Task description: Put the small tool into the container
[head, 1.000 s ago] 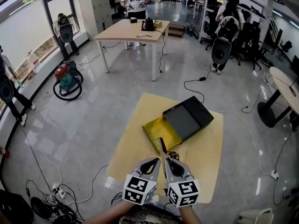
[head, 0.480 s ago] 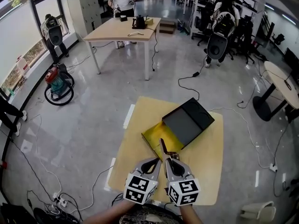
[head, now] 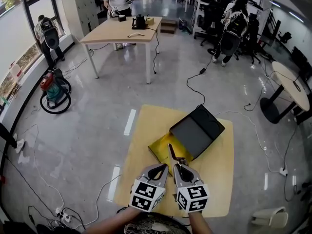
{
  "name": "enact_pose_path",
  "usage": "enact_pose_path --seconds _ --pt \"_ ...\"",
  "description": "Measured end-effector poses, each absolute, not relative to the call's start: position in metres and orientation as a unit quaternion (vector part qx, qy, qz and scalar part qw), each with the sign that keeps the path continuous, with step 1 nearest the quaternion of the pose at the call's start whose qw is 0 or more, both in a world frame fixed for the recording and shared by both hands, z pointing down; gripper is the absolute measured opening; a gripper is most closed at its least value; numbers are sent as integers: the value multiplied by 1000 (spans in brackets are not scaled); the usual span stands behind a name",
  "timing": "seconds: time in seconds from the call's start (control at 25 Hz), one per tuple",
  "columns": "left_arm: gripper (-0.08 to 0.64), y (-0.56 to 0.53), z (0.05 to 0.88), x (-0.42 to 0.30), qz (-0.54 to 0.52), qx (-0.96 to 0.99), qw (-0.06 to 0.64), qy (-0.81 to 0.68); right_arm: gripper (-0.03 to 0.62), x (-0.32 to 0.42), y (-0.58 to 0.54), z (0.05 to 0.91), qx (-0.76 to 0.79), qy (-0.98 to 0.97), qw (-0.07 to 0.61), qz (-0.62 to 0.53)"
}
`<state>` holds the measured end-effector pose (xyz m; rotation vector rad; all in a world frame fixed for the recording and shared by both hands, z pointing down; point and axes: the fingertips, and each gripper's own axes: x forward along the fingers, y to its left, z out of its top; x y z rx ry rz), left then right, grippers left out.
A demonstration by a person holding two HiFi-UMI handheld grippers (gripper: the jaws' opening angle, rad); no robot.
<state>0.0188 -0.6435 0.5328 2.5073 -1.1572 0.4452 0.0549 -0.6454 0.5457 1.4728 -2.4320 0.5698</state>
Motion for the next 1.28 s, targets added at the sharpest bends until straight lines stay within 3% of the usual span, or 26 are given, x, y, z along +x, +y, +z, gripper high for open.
enact_pose_path --seconds 0.44,1.28 --pt "11 -732 561 -60 153 884 186 -400 15 -21 -743 580 512 -823 138 204" --pt "11 -828 584 -119 156 874 199 -415 15 -68 -856 627 505 -809 165 250"
